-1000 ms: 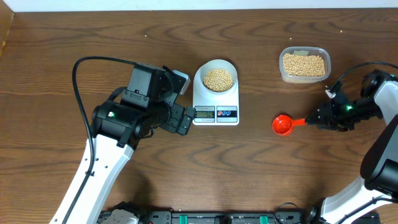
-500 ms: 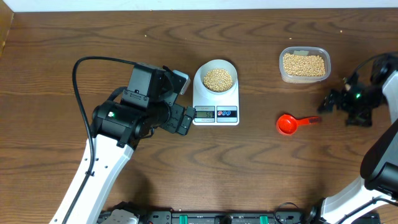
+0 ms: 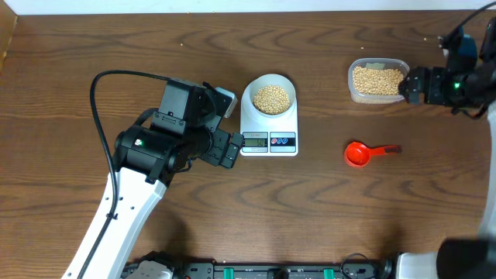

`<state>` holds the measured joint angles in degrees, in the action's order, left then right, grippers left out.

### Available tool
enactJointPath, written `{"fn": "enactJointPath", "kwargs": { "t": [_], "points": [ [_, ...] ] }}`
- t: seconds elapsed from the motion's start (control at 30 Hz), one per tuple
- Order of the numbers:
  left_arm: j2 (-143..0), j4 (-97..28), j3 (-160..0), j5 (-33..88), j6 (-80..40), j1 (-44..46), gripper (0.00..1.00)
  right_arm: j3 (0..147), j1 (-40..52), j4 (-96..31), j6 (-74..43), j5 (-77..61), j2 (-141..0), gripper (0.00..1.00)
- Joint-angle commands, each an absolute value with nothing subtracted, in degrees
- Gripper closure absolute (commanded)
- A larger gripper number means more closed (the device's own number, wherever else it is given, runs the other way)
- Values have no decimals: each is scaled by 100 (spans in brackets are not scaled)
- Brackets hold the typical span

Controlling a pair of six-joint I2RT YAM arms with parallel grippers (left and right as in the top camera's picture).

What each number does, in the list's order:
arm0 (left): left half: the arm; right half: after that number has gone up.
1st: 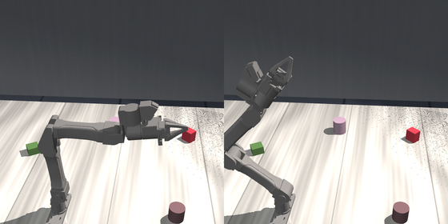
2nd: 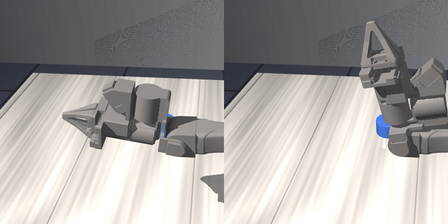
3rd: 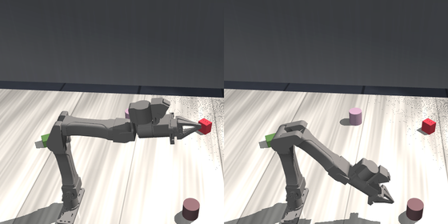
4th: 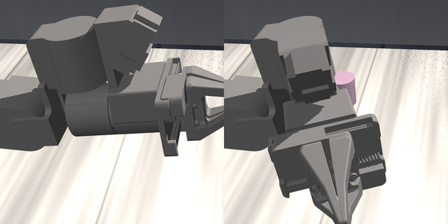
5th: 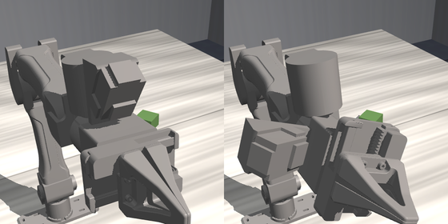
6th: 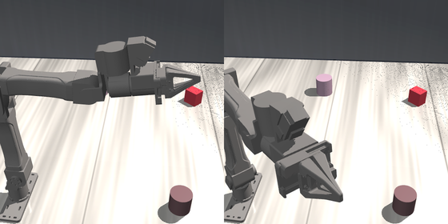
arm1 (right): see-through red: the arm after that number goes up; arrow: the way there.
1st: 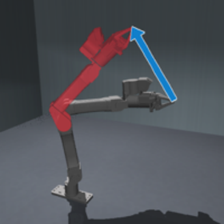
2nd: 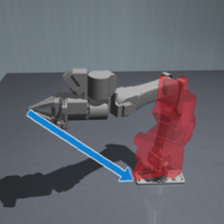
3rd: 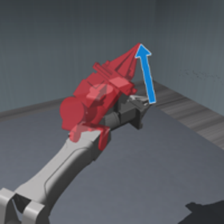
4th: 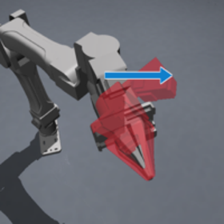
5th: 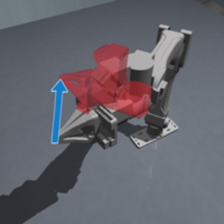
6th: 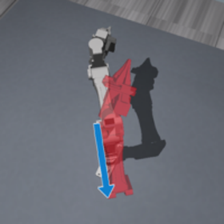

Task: Scoop item into bowl and weigh 50g on scale

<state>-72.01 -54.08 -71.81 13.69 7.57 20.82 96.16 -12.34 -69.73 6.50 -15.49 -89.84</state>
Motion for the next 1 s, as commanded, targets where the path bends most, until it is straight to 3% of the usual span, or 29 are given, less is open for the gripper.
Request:
{"fn": "enactJointPath", "kwargs": {
  "t": [0.0,0.67,0.83,0.97],
  "points": [
    [-7234,-5439,-7175,1435,812,2058,5,9686,-1066,-7013,569,-1669,-8602,1],
    [-7234,-5439,-7175,1435,812,2058,5,9684,-891,-7028,248,-1664,-8014,1],
    [-7234,-5439,-7175,1435,812,2058,5,9548,-827,-6757,1387,-1667,-7837,1],
    [-7234,-5439,-7175,1435,812,2058,5,8864,-777,-6051,1590,-1669,-7323,1]
  ]
}}
